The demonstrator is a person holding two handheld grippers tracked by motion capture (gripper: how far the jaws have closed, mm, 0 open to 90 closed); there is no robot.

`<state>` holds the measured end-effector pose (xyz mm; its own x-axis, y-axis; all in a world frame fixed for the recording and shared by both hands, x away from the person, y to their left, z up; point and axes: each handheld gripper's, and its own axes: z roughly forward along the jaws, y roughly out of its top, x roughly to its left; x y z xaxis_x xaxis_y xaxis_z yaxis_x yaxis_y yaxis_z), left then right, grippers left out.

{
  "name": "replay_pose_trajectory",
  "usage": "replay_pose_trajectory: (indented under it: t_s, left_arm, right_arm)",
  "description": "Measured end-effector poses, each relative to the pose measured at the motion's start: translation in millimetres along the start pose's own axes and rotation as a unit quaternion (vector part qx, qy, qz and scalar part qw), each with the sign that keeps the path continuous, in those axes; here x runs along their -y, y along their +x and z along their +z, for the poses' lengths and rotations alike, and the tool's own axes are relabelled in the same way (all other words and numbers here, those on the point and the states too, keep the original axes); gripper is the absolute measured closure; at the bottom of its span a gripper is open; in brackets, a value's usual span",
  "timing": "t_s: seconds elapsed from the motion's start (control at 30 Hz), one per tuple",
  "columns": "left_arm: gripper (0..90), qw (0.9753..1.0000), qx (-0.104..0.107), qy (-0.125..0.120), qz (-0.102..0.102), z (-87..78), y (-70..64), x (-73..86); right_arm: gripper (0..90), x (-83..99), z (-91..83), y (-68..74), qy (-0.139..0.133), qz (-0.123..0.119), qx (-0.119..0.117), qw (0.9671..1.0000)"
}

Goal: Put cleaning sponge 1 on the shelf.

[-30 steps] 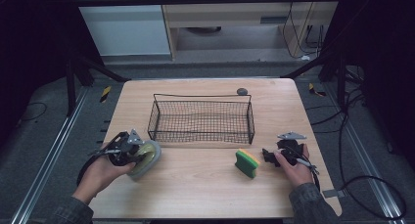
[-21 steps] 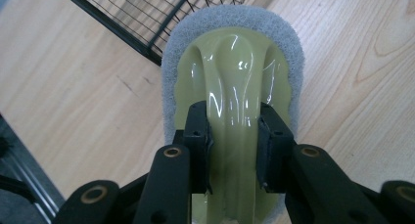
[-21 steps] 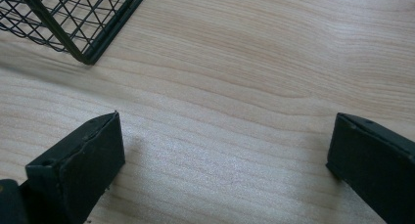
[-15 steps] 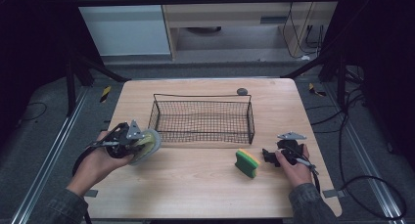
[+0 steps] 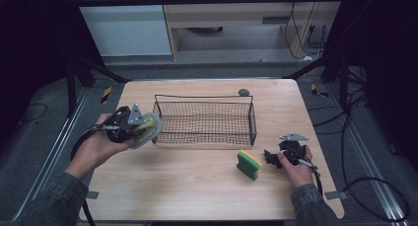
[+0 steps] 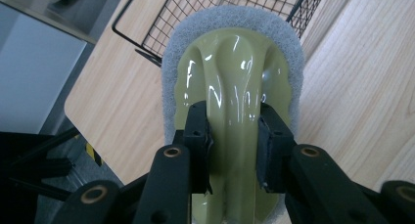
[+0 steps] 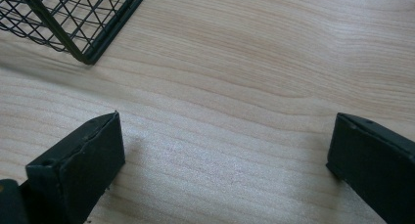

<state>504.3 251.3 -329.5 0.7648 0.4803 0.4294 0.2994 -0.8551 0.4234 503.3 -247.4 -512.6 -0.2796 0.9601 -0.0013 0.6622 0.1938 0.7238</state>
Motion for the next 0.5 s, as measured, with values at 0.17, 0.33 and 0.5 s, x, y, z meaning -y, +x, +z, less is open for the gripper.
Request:
replay_pose_trajectory:
  t_s: [0.17, 0.33, 0.5]
  left_arm:
    - [70.3, 0.9998, 0.005, -0.004, 0.018, 0.2, 7.9, -7.5]
    - [70.3, 0.9996, 0.01, -0.01, 0.024, 3.0, 17.6, -16.4]
    - [70.2, 0.9989, 0.015, -0.015, 0.041, 6.3, 25.3, -27.9]
  right_arm:
    - [0.4, 0.1, -0.1, 0.0, 0.001, 0.0, -0.002, 1.0]
    - [0.4, 0.4, -0.5, 0.2, 0.0, 0.0, -0.002, 1.0]
    - [0.4, 0.3, -0.4, 0.1, 0.001, -0.001, -0.003, 1.0]
